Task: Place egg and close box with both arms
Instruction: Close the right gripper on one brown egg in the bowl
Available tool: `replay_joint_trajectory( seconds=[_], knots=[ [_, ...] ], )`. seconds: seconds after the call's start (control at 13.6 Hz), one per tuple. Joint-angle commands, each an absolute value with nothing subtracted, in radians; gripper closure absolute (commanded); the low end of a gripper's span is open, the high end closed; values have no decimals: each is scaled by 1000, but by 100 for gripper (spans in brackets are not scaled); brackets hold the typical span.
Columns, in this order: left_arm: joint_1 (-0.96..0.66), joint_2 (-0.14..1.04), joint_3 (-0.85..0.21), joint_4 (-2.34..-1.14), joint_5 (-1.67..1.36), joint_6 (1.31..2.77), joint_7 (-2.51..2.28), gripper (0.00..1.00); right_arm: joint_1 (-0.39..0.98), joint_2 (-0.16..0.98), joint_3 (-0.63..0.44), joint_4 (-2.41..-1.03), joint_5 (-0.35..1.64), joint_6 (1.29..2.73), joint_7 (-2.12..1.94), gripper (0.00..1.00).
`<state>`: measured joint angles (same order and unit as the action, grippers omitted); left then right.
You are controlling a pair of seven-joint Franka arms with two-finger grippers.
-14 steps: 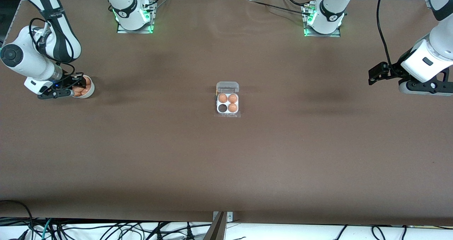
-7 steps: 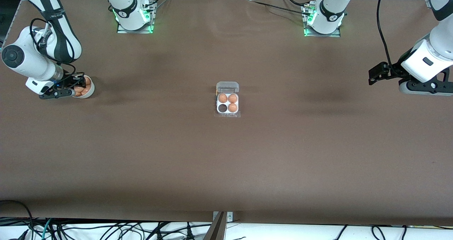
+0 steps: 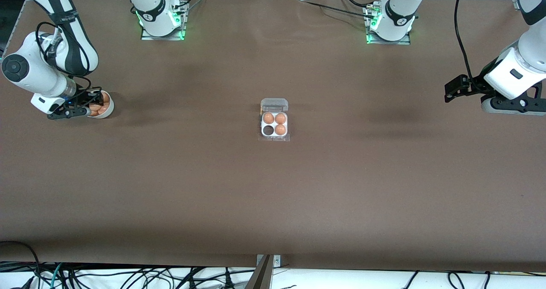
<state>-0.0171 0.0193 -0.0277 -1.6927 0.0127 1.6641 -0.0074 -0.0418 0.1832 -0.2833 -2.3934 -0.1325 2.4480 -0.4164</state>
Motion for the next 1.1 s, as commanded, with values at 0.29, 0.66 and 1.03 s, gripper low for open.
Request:
replay_joint_trajectory(
  seconds=[0.29, 0.66, 1.03],
  knots=[
    [-9, 23, -31, -1672, -8, 1644, -9, 0, -37, 175, -242, -2232, -31, 2170, -426, 70],
    [-8, 23, -31, -1672, -8, 1644, -9, 0, 15, 322, -241, -1903, 158, 1782, -388, 70],
    [-8, 23, -31, -1672, -8, 1644, -8, 0, 90, 488, -241, -1651, 355, 1547, -136, 70]
  ],
)
